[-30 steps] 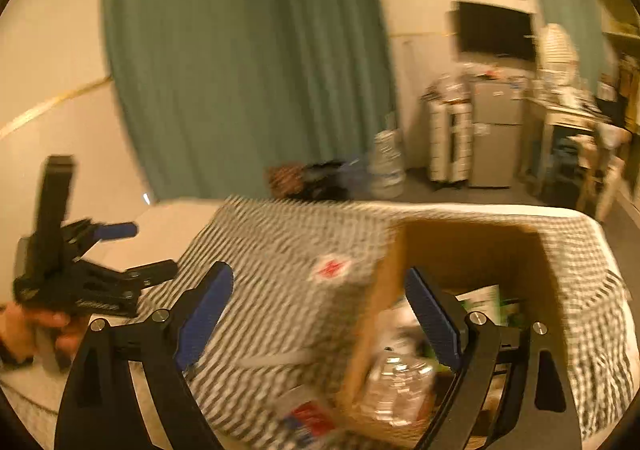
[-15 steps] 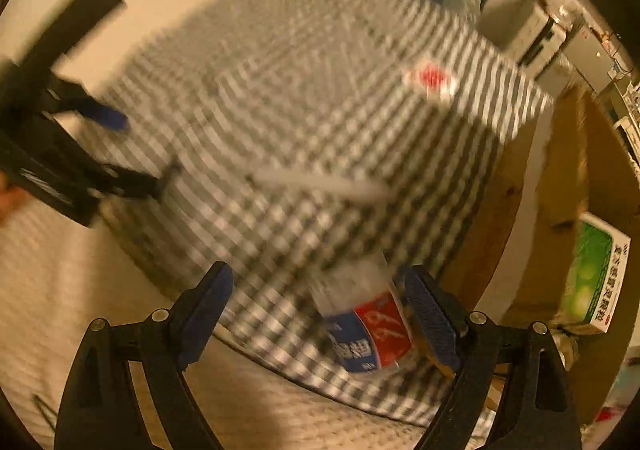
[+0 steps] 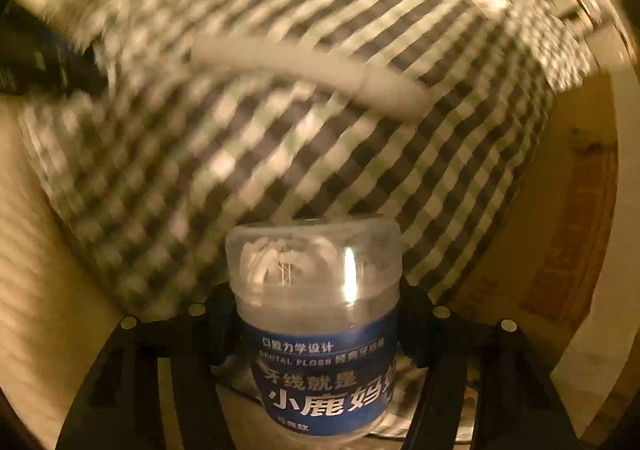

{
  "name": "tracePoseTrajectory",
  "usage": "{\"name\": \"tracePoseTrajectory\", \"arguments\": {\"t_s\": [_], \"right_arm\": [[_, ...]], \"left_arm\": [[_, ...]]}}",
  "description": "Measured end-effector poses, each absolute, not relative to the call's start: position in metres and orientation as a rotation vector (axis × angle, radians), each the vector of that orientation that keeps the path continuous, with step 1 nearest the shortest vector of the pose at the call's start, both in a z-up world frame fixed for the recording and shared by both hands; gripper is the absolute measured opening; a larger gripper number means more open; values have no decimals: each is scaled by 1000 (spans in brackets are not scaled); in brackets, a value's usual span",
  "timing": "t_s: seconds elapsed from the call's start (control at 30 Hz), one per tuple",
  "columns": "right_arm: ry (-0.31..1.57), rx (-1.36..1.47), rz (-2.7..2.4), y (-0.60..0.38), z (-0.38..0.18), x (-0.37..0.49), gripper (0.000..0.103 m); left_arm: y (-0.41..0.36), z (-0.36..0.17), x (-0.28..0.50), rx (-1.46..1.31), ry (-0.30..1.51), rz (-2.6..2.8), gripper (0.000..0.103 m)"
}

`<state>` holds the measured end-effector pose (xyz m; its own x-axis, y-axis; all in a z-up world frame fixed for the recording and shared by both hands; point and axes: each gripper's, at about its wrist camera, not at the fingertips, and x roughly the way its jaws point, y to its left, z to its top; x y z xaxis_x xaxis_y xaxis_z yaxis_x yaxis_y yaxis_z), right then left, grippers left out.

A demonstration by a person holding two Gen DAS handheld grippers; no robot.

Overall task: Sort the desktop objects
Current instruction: 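Carry the floss jar with the right tool over the cardboard box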

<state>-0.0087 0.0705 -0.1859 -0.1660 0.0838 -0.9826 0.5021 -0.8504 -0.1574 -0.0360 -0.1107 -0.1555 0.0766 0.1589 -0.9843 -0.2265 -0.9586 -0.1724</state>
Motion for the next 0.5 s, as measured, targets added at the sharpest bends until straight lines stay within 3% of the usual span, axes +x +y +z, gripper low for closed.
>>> {"name": "tracePoseTrajectory", "arguments": {"t_s": [0.27,0.5], "right_arm": [[502,1534,-2304,83,-101,8,61],[303,1123,-2584,92,9,40,61]], "left_arm": [[-126,-83,-19,-1906,29,2205,5],[-133,36,-2,-1451,-66,2518,5]]}}
